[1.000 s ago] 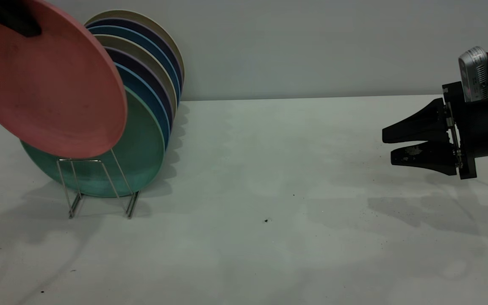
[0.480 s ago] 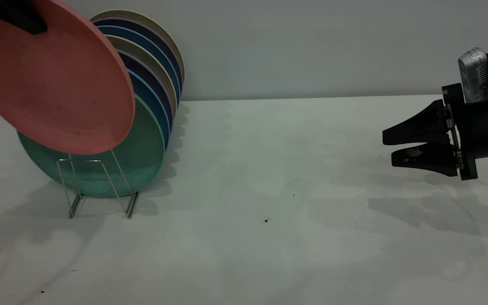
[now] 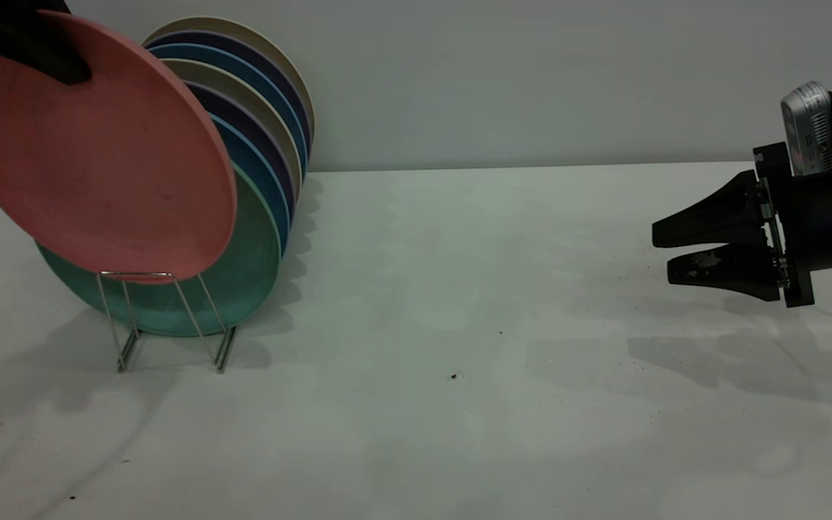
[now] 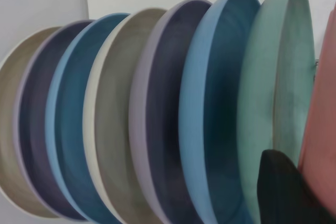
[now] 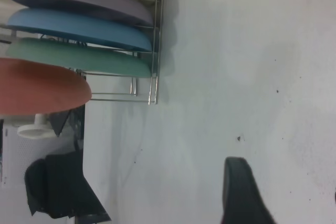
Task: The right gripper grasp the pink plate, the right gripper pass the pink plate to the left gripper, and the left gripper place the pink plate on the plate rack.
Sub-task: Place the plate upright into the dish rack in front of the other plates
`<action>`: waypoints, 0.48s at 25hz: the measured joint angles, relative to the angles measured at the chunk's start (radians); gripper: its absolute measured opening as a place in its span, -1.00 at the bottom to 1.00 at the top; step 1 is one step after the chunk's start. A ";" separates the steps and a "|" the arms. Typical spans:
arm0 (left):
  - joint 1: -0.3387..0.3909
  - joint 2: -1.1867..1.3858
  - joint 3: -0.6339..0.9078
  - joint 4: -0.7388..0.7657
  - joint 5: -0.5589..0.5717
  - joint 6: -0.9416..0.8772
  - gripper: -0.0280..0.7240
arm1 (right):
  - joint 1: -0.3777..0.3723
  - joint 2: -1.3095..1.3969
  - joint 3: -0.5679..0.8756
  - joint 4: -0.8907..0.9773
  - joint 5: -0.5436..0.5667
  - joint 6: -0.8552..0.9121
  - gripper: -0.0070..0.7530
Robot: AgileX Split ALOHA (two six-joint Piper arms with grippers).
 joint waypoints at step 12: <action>0.007 0.004 0.000 0.000 0.004 -0.066 -0.27 | 0.000 0.000 0.000 0.000 0.000 0.000 0.18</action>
